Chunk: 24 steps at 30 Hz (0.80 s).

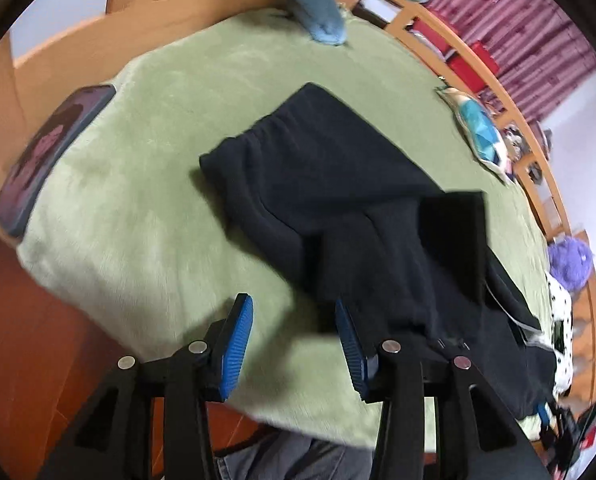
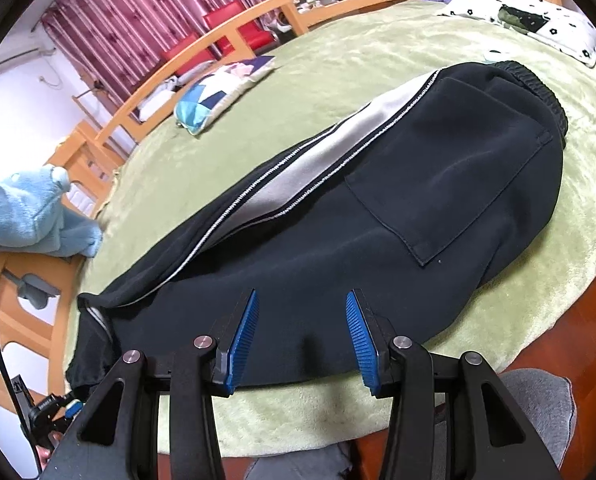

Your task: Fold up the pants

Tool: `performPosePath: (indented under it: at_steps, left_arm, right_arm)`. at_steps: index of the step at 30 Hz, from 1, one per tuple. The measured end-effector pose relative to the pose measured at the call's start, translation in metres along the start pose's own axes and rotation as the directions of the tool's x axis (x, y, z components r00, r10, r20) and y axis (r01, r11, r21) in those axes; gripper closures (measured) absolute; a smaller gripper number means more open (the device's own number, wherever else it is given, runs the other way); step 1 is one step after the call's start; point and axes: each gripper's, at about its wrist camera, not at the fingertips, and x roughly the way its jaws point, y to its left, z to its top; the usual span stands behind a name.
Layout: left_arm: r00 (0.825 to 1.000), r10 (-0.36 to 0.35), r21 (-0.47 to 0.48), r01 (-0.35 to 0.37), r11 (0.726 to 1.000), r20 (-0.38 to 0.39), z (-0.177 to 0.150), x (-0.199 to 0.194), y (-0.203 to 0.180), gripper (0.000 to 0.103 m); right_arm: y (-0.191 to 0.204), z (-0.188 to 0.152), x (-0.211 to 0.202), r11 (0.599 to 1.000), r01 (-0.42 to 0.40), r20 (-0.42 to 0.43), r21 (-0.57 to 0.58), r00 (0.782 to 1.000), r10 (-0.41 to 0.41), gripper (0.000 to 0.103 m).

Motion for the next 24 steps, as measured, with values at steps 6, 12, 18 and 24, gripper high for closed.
performPosePath:
  at_steps: [6,12,18,24]
  left_arm:
    - [0.996,-0.085,0.138,0.087,0.987,-0.019,-0.02,-0.012,-0.061,0.046]
    - [0.991,-0.096,0.297,0.121,0.947,-0.097,-0.031,0.025,-0.148,0.041]
    - [0.998,0.063,0.462,-0.05,0.885,-0.014,-0.041,0.062,-0.204,0.036]
    - [0.938,0.324,0.56,-0.334,0.758,0.12,-0.05,0.1,-0.21,0.048]
  right_arm:
    - [-0.004,-0.002,-0.006,0.999,-0.023,-0.004,-0.025,1.0,0.023,0.058]
    - [-0.02,0.002,-0.008,1.0,-0.005,-0.007,-0.011,1.0,0.005,0.058]
    - [-0.039,0.006,-0.013,0.999,0.049,0.007,0.019,0.999,-0.049,0.058]
    - [-0.046,0.011,0.003,0.996,0.079,-0.027,0.037,0.997,-0.078,0.058]
